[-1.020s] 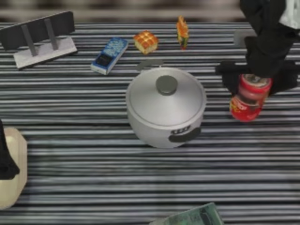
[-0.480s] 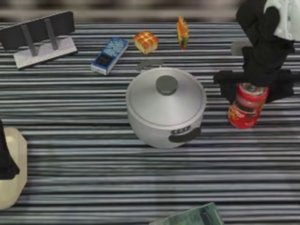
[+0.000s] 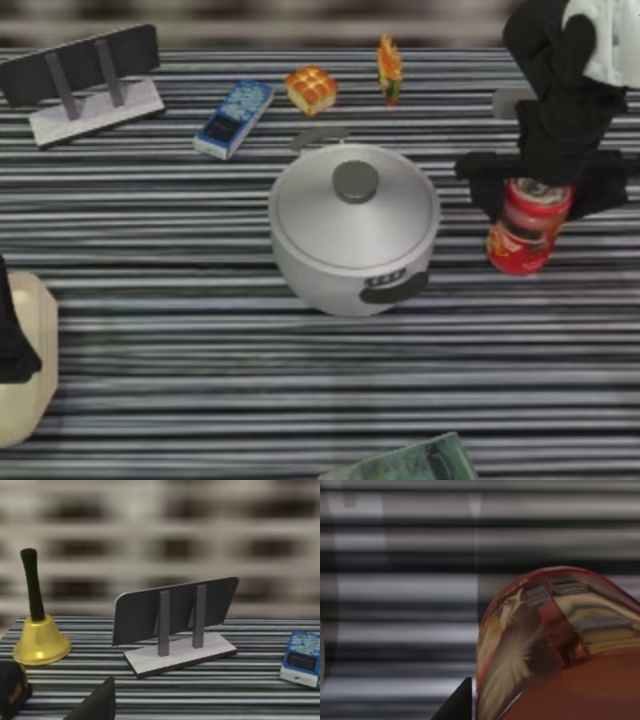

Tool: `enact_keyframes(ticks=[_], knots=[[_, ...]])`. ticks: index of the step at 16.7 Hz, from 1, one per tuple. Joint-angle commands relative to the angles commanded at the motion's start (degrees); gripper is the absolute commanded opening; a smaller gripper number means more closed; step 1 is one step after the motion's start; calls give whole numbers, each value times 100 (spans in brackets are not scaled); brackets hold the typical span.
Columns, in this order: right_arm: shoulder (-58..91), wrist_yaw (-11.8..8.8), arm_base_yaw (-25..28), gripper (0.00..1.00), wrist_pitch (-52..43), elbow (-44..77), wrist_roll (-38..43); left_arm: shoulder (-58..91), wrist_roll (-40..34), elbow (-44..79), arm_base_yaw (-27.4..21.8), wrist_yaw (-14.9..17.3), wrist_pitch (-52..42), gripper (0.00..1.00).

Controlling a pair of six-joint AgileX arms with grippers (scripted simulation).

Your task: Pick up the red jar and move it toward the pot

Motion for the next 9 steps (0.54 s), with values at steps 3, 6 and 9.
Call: enact_keyframes(ticks=[3,6,9], knots=[[0,0,0,98,0,0,0,0,0,0,0,0,0,100],[0,0,0,100,0,0,0,0,0,0,0,0,0,100],[0,0,0,100,0,0,0,0,0,0,0,0,0,100]])
